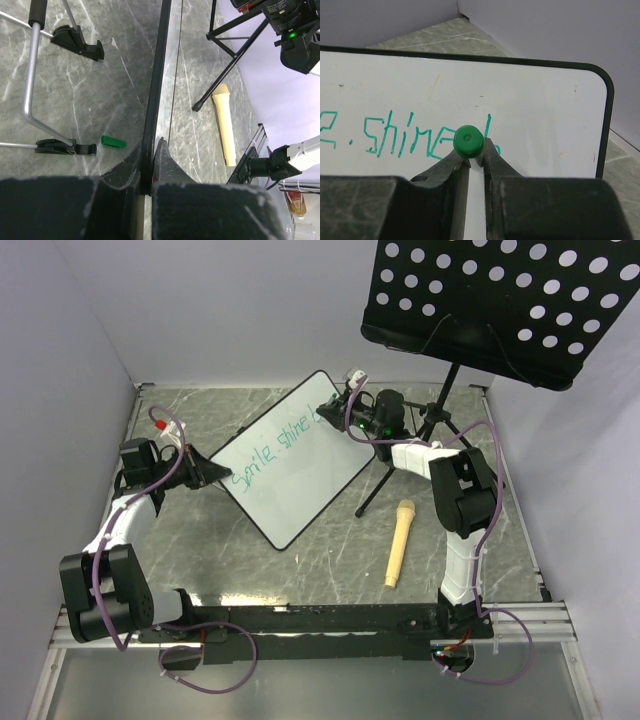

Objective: Write a sentence on the whiteboard
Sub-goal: Pick up the sentence from the whiteboard.

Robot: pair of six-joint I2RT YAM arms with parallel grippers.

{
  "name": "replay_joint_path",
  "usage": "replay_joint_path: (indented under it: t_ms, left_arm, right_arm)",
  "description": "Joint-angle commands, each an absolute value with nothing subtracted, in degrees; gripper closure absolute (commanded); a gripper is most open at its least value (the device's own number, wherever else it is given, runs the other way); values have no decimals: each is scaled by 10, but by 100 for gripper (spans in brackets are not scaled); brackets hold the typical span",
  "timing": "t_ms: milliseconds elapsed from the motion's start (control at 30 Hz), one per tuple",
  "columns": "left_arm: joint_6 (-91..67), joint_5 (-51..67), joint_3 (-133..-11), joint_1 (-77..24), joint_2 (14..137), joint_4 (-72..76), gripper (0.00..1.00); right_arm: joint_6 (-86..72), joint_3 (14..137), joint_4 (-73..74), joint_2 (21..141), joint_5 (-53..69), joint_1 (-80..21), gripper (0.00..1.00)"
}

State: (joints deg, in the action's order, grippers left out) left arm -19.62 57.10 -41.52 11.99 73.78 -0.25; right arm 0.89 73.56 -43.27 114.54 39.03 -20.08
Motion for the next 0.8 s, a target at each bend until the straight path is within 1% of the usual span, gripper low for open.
replay_joint_path:
  t_ms: [0,767]
  left_arm:
    - [-66,451,-410,117,748,-4,99]
    - [-63,451,-411,117,747,-4,99]
  right_arm:
    - [2,740,-446,1118,404,-209,100]
    - [-28,780,-445,1115,404,-209,100]
